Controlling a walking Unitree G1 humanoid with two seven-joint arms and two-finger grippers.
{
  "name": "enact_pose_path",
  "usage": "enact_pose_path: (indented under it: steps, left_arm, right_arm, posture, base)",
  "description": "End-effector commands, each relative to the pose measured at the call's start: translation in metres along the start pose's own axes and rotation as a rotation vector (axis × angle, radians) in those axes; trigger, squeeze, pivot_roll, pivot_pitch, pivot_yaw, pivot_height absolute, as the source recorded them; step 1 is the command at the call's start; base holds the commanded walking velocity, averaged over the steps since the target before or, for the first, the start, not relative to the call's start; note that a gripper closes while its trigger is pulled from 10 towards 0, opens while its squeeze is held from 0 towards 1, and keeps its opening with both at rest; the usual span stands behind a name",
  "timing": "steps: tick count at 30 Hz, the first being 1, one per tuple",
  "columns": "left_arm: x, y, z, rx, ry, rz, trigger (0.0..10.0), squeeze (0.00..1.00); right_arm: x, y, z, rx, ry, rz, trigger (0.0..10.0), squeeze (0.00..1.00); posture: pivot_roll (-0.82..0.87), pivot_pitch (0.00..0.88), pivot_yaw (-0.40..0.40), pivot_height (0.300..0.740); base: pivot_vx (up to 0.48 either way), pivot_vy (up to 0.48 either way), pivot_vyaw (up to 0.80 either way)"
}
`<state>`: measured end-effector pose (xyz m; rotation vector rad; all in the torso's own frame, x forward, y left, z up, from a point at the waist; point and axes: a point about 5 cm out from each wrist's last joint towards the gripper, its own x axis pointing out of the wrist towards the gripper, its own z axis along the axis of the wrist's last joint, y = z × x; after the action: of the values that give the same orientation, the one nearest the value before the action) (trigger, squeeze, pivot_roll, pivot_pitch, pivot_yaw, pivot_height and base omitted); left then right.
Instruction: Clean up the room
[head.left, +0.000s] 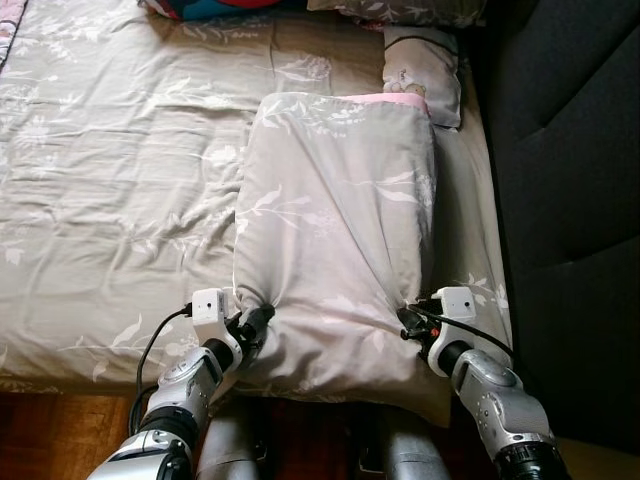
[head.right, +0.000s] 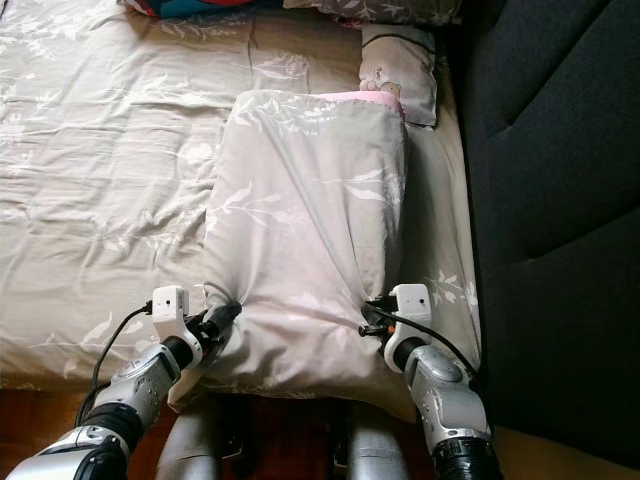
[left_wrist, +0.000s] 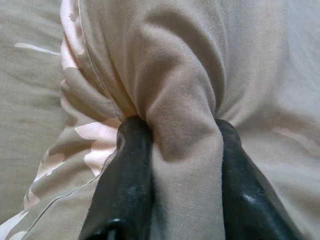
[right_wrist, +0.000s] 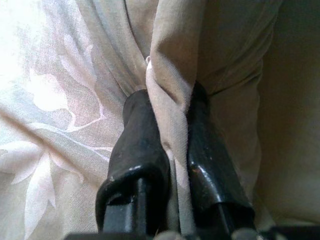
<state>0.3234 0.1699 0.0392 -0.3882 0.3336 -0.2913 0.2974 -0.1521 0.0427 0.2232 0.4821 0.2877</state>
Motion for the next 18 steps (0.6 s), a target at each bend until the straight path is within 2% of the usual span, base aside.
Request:
enact_pose_path:
  steps: [1, 12, 18]
  left_arm:
    - [-0.003, -0.015, -0.038, -0.049, 0.121, -0.053, 0.0, 0.00]
    - [0.000, -0.018, -0.028, -0.037, 0.074, -0.060, 0.0, 0.00]
    - [0.001, -0.019, -0.024, -0.032, 0.049, -0.065, 0.0, 0.00]
  right_arm:
    - [-0.002, 0.013, -0.048, 0.073, 0.165, 0.042, 0.0, 0.00]
    - [0.001, 0.013, -0.046, 0.087, 0.124, 0.018, 0.0, 0.00]
    - [0.001, 0.011, -0.041, 0.093, 0.062, -0.018, 0.0, 0.00]
  posture:
    - [-0.10, 0.412, -0.070, 0.660]
    - [-0.09, 0.364, -0.052, 0.660]
    - [-0.08, 0.333, -0.043, 0.660]
  base:
    - [0.000, 0.000, 0.00]
    - [0.000, 0.000, 0.00]
    - [0.000, 0.000, 0.00]
